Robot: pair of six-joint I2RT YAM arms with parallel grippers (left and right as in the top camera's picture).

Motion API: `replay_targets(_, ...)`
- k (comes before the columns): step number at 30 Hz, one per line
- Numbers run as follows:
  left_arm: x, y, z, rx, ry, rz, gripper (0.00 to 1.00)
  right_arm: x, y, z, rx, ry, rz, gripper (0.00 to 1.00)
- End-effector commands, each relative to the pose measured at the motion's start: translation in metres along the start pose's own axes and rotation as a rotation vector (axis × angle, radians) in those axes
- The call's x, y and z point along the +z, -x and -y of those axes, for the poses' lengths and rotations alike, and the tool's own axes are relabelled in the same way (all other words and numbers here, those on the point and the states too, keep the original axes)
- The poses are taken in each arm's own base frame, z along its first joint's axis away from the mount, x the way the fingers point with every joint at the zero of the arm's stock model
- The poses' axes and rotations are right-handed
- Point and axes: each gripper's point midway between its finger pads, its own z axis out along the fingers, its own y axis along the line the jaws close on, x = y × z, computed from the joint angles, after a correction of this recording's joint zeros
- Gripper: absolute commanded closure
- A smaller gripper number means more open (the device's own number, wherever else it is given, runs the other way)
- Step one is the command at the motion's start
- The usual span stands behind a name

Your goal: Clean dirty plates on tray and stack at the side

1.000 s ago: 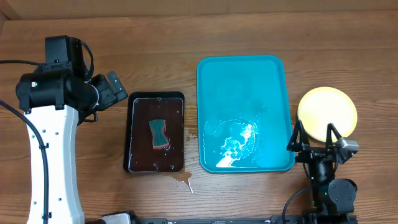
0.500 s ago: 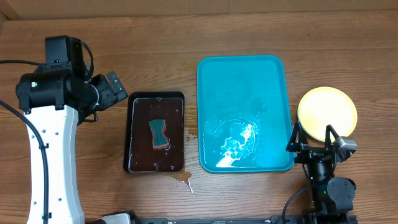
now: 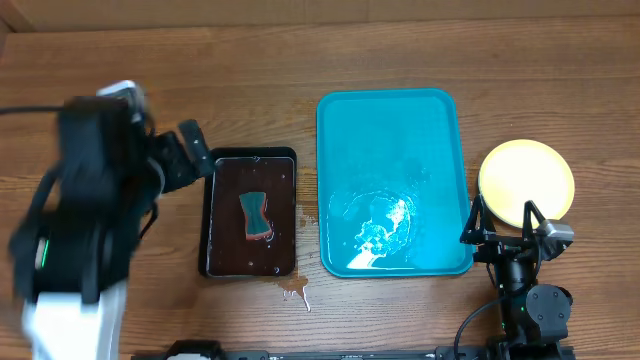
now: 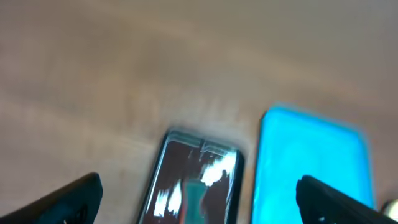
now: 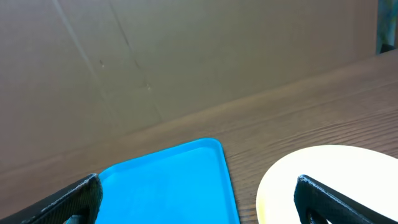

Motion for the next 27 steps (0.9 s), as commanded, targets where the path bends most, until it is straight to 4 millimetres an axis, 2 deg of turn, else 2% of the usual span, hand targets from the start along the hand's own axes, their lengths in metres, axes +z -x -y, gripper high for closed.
replay_targets(1, -0.03, 0.002, -0.001, 0.041, -0.063, 0.175, 0.0, 0.0, -0.002, 0.001, -0.004, -0.003, 0.004, 0.0)
replay_targets(3, -0.038, -0.004, 0.005, 0.114, -0.127, 0.248, 0.0, 0.0, -0.002, 0.001, -0.004, -0.003, 0.004, 0.0)
replay_targets(5, -0.041, -0.019, 0.009, 0.182, -0.189, 0.293, 0.0, 0.0, -0.002, 0.001, -0.004, -0.003, 0.004, 0.0)
replay_targets(12, -0.029, -0.066, 0.006, 0.31, -0.29, 0.487, 0.0, 0.0, -0.002, 0.001, -0.004, -0.003, 0.004, 0.0)
replay_targets(13, -0.025, -0.076, 0.003, 0.318, -0.298, 0.538, 0.0, 0.0, -0.002, 0.001, -0.004, -0.003, 0.004, 0.0)
replay_targets(19, 0.001, -0.109, -0.006, 0.317, -0.329, 0.636, 0.0, 0.0, -0.002, 0.001, -0.004, -0.003, 0.004, 0.0)
replay_targets(27, 0.027, -0.128, -0.008, 0.332, -0.368, 0.747, 0.0, 0.0, -0.002, 0.001, -0.004, -0.003, 0.004, 0.0)
